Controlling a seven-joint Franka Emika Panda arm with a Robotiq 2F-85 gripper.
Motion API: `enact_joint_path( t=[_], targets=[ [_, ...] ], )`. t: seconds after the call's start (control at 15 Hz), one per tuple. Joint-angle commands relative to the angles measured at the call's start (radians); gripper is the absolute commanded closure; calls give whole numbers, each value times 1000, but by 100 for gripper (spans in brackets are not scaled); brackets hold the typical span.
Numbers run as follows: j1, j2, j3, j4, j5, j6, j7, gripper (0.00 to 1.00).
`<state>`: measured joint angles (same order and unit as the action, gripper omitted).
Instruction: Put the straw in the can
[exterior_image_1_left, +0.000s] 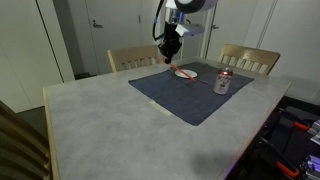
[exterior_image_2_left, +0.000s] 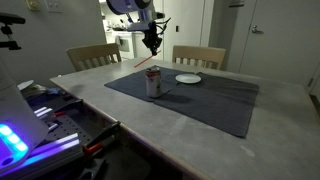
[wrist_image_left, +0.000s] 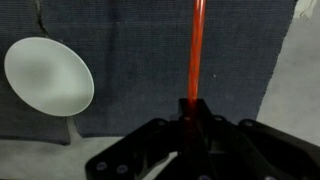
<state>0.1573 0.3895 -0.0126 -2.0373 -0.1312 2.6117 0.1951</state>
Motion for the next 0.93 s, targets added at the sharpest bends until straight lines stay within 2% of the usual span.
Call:
enact_joint_path(
  t=[0.0,0.27,0.47,0.87],
  targets=[
    [-32,-50,2,-26,34,55,7,98],
    [-54,-94,-3,-53,65,93,14,98],
    [-55,-152,-23,-104,44,125,36,98],
    [-48,-281,-74,-191,-98,133,132,98]
  ],
)
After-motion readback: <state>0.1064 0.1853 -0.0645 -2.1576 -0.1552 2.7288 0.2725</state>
